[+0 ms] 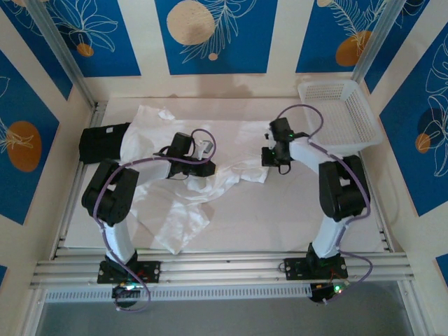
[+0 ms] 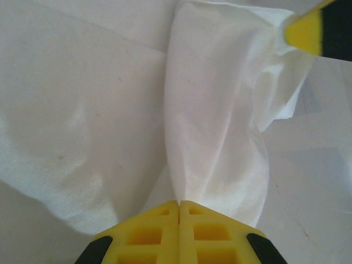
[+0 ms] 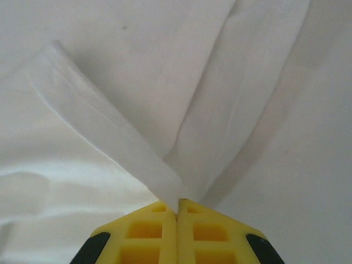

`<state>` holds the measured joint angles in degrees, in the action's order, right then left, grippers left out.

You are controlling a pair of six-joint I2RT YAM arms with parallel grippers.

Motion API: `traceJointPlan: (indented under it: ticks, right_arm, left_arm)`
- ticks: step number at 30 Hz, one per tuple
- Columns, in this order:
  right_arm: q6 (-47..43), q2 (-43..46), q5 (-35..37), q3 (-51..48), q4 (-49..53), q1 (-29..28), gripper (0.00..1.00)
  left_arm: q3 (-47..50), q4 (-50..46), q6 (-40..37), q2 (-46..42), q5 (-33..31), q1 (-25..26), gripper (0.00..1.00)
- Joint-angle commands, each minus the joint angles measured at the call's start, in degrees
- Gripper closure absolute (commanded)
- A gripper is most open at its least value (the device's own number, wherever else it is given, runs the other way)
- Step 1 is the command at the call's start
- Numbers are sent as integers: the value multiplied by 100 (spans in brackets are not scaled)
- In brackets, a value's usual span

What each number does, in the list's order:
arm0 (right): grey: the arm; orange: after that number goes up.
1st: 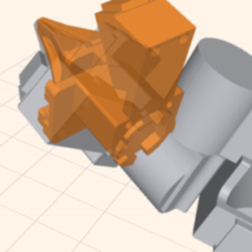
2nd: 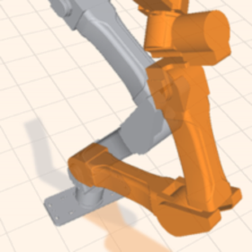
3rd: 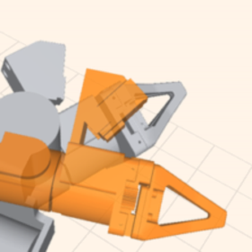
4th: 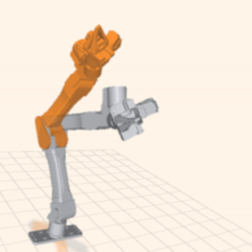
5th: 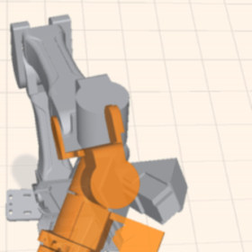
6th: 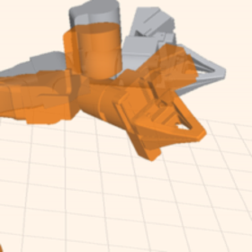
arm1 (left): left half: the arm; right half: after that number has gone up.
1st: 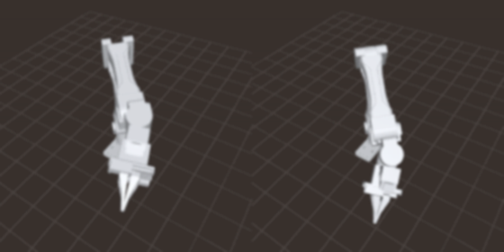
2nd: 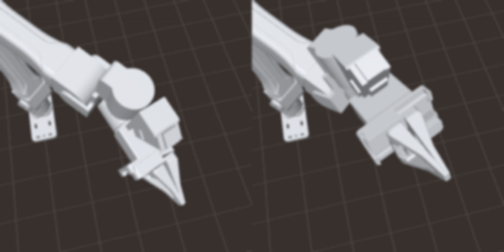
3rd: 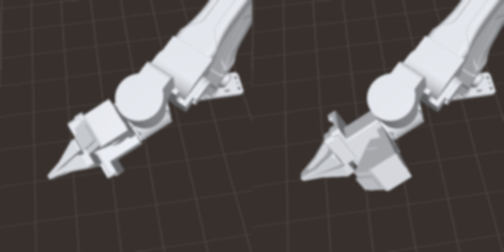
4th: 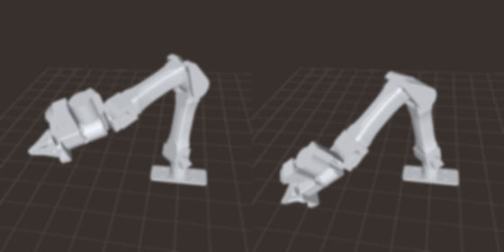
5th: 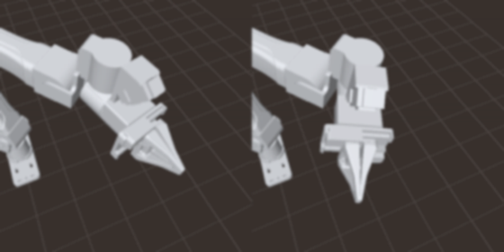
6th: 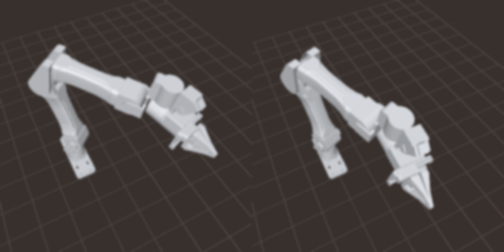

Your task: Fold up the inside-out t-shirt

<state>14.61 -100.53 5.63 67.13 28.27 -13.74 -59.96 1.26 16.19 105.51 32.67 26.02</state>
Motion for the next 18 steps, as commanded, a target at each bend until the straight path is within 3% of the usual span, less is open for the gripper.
traceJointPlan:
  ticks: [1,8,18]
  right_arm:
    - [144,732,-1622,-457,-387,369,98]
    - [95,1363,-3485,-1132,-891,812,100]
    - [155,1682,-4941,-1429,-1633,1022,100]
  left_arm:
    - [20,151,25,74,183,-53,100]
    - [70,255,87,36,244,-55,100]
    - [69,327,131,8,252,-47,100]
